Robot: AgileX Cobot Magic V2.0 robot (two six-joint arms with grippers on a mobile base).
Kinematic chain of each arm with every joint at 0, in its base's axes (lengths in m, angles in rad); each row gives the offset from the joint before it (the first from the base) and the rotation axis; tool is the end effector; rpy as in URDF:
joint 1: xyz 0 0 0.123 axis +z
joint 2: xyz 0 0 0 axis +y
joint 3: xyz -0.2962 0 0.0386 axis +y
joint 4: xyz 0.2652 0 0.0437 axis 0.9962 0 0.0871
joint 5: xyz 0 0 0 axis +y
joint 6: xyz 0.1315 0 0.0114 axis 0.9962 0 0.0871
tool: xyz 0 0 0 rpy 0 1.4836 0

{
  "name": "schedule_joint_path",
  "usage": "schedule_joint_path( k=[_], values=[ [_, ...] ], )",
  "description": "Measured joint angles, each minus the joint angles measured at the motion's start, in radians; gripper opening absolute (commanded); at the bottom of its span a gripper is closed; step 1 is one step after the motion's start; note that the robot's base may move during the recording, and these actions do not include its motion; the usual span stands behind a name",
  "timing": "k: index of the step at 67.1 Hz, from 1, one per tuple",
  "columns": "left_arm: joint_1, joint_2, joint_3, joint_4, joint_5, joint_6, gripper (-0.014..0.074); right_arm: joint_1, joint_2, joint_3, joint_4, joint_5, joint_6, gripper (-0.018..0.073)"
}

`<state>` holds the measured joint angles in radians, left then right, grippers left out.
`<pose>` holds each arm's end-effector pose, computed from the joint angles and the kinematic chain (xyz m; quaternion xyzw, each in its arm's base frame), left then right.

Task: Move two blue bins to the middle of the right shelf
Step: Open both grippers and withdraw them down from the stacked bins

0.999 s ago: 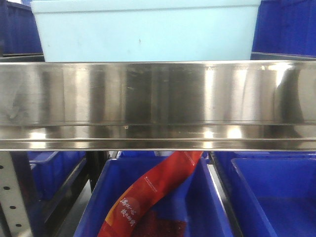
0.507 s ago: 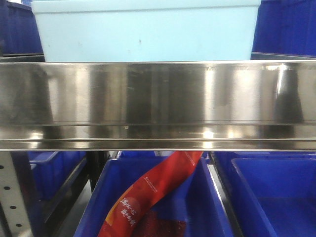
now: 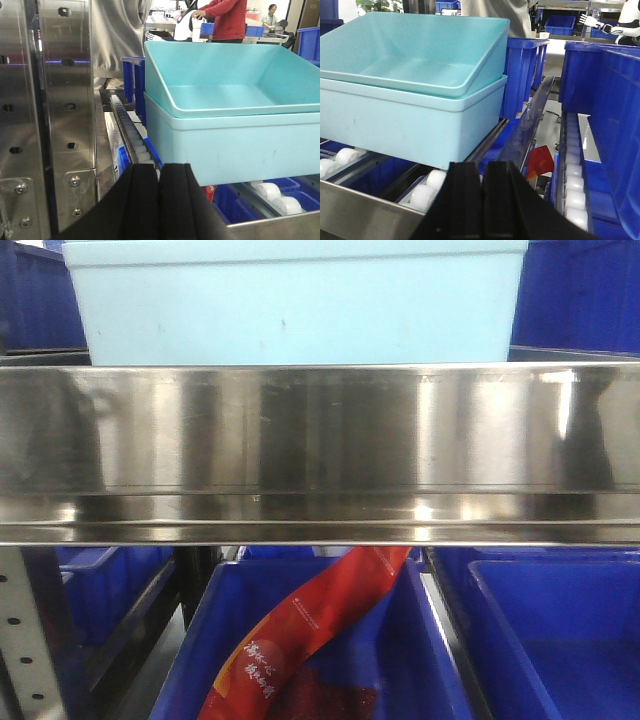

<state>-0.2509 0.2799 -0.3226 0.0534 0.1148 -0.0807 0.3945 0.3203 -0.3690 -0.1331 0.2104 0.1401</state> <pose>0.1175 -0.0293 0.2988 0.0760 0.6976 -0.0968 0.7059 0.1171 0.0448 0.2998 -0.1307 0.7206 0.1268 0.6690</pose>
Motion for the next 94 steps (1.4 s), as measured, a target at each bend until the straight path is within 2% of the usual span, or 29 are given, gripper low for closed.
schedule_joint_path(
  k=[25, 31, 39, 50, 60, 94],
  values=[
    [0.01, -0.007, 0.019, 0.0, -0.01, 0.0, -0.0111, 0.0, 0.0, 0.0, 0.0, -0.008, 0.0, -0.0162],
    [0.057, -0.039, 0.039, 0.0, 0.021, 0.0, -0.0111, 0.0, 0.0, 0.0, 0.0, -0.011, 0.0, -0.0162],
    [0.15, -0.122, 0.094, 0.0, 0.041, 0.018, -0.0111, 0.0, 0.0, 0.0, 0.0, -0.015, 0.0, -0.0162],
    [0.248, -0.258, 0.221, 0.0, 0.044, 0.039, -0.0111, 0.0, 0.0, 0.0, 0.0, -0.015, 0.0, -0.0162],
    [0.254, -0.274, 0.318, -0.002, -0.005, 0.043, -0.0111, 0.0, 0.0, 0.0, 0.0, -0.017, 0.0, -0.0162],
    [0.254, -0.274, 0.324, -0.002, -0.038, 0.044, -0.0111, 0.0, 0.0, 0.0, 0.0, -0.017, 0.0, -0.0162]
  ],
)
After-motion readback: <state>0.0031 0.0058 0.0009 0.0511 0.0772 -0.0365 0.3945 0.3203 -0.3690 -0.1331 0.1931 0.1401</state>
